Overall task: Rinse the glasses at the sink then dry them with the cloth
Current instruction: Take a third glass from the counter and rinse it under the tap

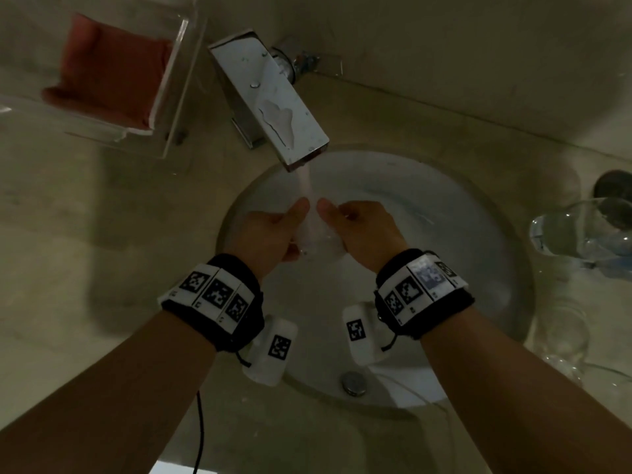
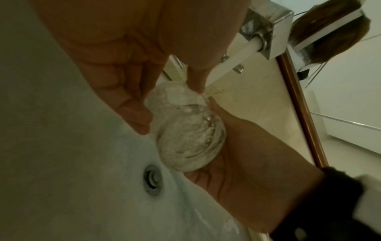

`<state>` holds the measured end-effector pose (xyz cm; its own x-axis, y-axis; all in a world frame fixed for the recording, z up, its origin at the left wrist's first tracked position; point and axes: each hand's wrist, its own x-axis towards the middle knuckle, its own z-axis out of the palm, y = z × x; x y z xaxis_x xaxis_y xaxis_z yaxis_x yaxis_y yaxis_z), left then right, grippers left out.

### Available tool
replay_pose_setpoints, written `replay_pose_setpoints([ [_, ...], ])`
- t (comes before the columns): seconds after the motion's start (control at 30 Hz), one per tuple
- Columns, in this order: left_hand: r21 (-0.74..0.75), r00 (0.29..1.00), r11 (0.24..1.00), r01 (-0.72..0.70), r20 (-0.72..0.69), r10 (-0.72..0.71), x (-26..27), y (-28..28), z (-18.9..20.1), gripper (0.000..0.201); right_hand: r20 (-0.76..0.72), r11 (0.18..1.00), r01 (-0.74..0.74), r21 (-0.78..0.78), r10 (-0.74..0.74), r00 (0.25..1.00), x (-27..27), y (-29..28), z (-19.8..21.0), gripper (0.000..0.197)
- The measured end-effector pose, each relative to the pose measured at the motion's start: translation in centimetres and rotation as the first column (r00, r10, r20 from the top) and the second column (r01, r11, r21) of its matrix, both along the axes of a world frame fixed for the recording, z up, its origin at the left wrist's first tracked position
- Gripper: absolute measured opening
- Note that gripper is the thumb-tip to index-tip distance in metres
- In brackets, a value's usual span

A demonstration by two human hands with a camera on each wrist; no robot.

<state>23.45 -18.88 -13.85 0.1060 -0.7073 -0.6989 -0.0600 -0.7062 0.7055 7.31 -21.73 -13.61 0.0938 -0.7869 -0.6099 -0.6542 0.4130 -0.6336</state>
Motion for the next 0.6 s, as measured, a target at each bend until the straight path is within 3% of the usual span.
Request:
replay_pose_setpoints([
  [0.2, 0.098, 0.993, 0.99, -0.106, -0.04, 0.11, -0.6, -0.8, 0.1, 0.047, -0.009, 0.993, 0.106, -0.054, -0.107, 0.994, 1.0, -0.4, 0.4, 0.069],
  [0.6, 0.057, 0.973, 0.99, -0.131, -0.184, 0.139, -0.5, -0.9, 0.4, 0.037, 0.005, 0.994, 0.082, -0.079, -0.082, 0.997, 1.0, -1.2, 0.2, 0.055],
])
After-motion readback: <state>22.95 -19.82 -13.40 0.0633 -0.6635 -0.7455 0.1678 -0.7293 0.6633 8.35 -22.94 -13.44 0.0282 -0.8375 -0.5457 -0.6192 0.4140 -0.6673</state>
